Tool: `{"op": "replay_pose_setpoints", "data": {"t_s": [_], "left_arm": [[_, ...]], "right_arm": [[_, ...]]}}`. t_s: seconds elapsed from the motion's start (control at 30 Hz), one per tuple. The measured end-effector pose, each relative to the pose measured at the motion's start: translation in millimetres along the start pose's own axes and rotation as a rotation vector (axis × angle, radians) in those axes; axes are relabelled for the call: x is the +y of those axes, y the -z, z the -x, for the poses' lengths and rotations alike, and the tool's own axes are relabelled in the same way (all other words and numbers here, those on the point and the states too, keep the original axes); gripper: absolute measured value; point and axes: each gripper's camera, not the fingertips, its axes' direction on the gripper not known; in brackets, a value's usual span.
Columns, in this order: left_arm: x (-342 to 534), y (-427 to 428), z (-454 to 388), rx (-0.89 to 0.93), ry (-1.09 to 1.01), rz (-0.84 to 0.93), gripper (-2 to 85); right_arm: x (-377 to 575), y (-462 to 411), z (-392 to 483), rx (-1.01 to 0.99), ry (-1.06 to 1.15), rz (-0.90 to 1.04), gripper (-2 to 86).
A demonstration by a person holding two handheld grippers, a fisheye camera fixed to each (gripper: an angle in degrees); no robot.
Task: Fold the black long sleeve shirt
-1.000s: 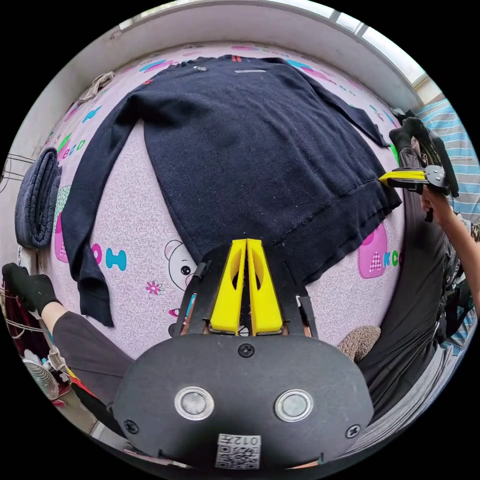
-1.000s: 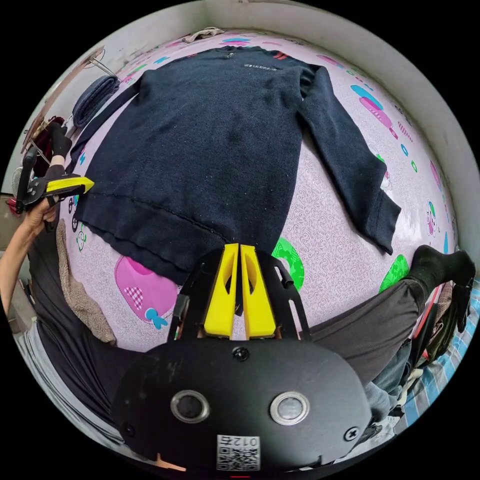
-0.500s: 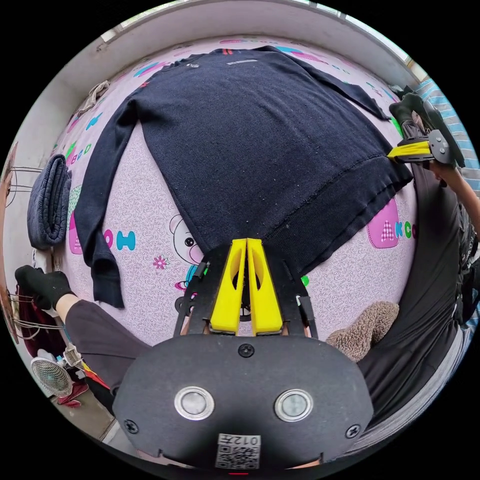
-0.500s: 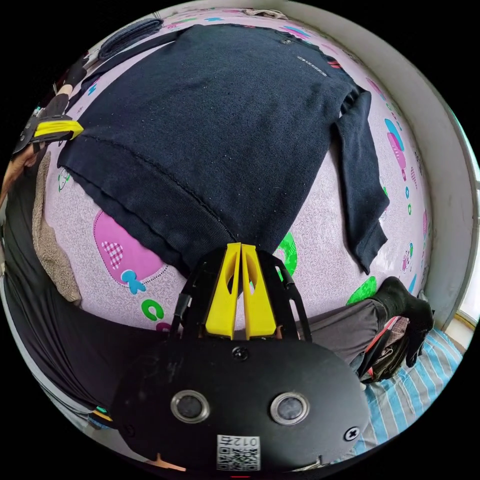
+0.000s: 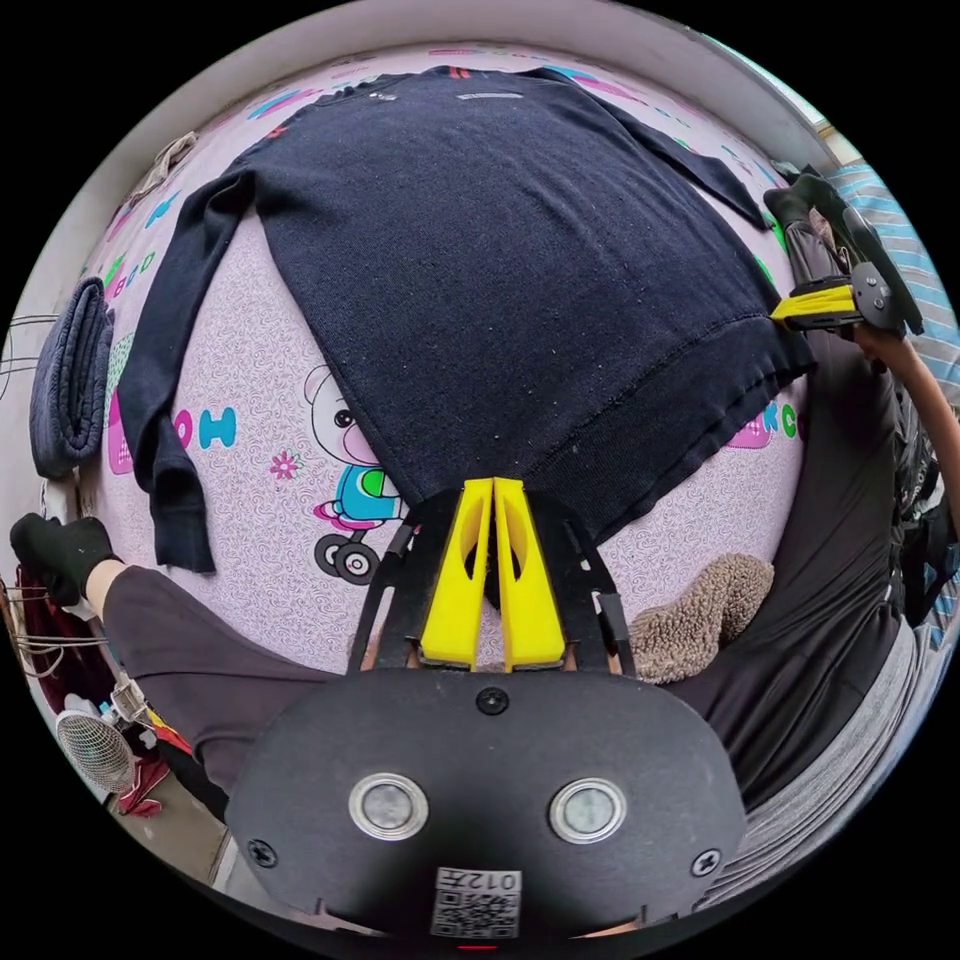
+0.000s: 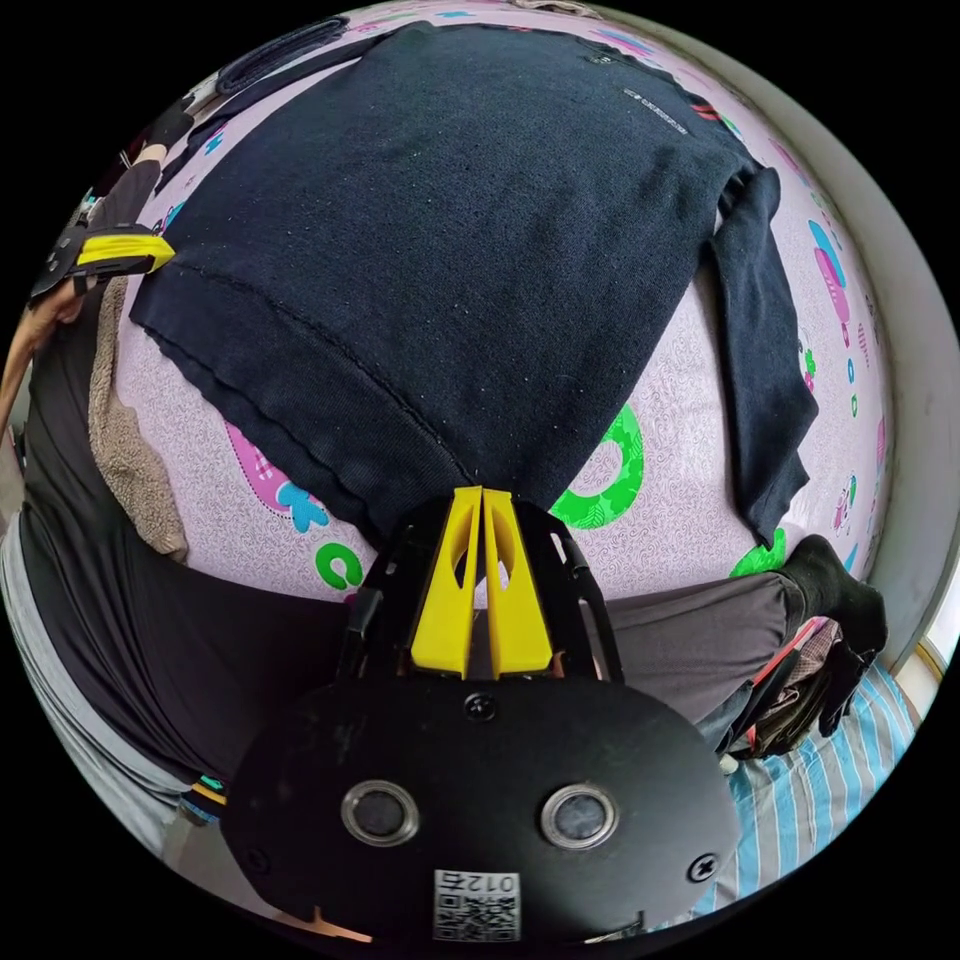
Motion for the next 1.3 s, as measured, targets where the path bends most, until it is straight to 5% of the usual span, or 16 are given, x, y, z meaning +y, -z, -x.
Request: {"op": "replay_pose_setpoints", "data": {"t_s": [0.1,0.23,0.43,0.7,0.87,1.3], "left_arm": [[-2.4,25.8,15.1,0.033,0.005,-0.028,1.3],[3.2,89.8,94.6,-0.084,0.306,-0.206,2.9],[6.8,121.0,198.5,-0.149,0.582,-0.146,9.1],[-18.7,106.2,215.6,-0.071,0.531,0.045,12.2],[-26.1,124.2,208.9,-0.086,0.446,0.068,7.0],[46.1,274.5,249.7,-0.627,0.55,0.066,3.5]], "right_arm": [[37.8,17.8,-3.8,-0.011,-0.017,-0.012,-0.7],[74.9,38.7,-10.1,-0.033,-0.031,-0.01,-0.7],[130.3,71.7,-29.6,-0.111,-0.082,-0.009,-0.7],[188.5,110.4,-36.6,-0.144,-0.103,0.004,-0.7],[214.5,127.5,-37.2,-0.157,-0.113,0.002,-0.7],[251.5,153.0,-20.6,-0.128,-0.129,0.006,-0.8]]}}
